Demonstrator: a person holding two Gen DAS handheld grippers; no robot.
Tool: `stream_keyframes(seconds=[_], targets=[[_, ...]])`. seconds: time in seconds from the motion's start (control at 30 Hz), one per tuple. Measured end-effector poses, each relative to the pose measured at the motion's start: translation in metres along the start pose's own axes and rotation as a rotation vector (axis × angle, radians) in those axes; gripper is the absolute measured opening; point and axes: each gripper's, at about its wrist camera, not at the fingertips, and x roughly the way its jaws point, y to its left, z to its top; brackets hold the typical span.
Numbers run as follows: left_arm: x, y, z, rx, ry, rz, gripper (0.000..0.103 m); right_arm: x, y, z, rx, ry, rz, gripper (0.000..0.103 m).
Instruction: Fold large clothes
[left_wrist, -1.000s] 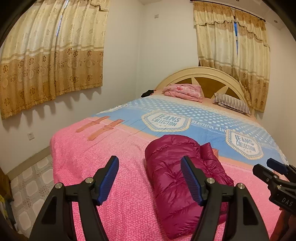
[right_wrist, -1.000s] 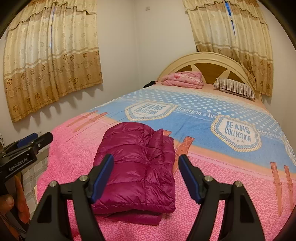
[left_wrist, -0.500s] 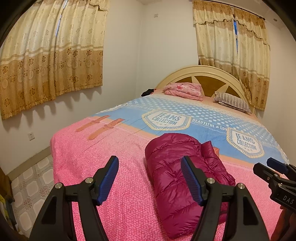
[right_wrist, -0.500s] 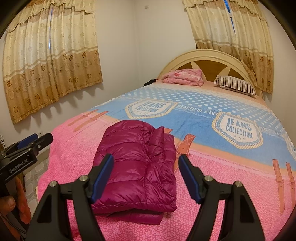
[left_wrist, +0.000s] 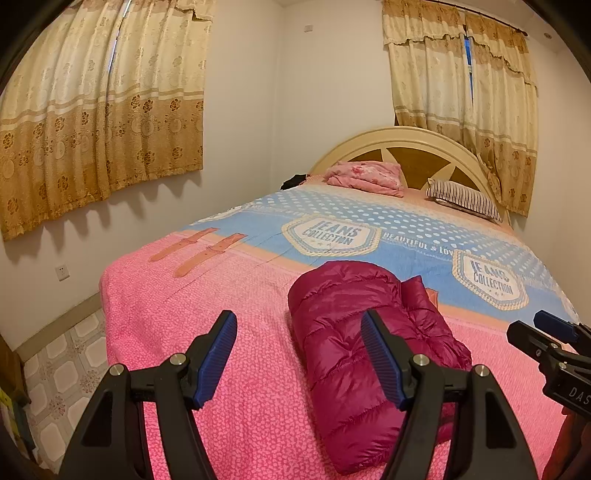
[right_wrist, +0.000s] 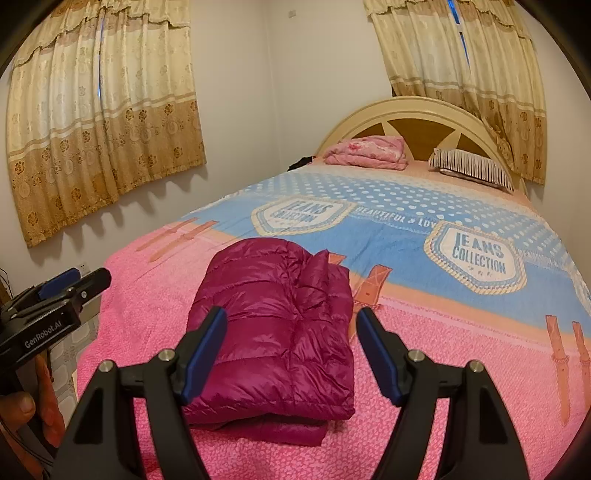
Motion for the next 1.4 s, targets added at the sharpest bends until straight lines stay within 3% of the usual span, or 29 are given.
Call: stream_keyframes(seconds=[0.7, 0.87, 1.03, 1.13, 1.27, 1.4], targets=[[0.0016, -0.003, -0.0003, 0.004, 0.007, 0.012, 0.072, -0.0036, 0.0001, -0.0007, 0.003, -0.005, 0.002, 0.075], [0.0007, -0.003, 0.0008, 0.002, -0.003, 0.025, 0.088, -0.0025, 0.0001, -0.0007, 0.003, -0.009, 0.001, 0.075], [0.0018, -0.0001, 0.0004, -0.012, 0.005, 0.01, 0.093, -0.0022, 0.0007, -0.0005, 0.0, -0.01, 0.001, 0.075], [0.0023, 0.0023, -0.0009, -0.031, 0.004, 0.019, 0.101, -0.0024, 0.0009, -0.0007, 0.001, -0.009, 0.002, 0.075], [-0.0001, -0.0028, -0.0035, 0.001, -0.023, 0.078, 0.102, -0.0019, 0.0009, -0.0008, 0.002, -0.006, 0.001, 0.075], [-0.0016, -0.0073, -0.0045, 0.019, -0.028, 0.075, 0.102, -0.0028, 0.0005, -0.001, 0.002, -0.005, 0.003, 0.075]])
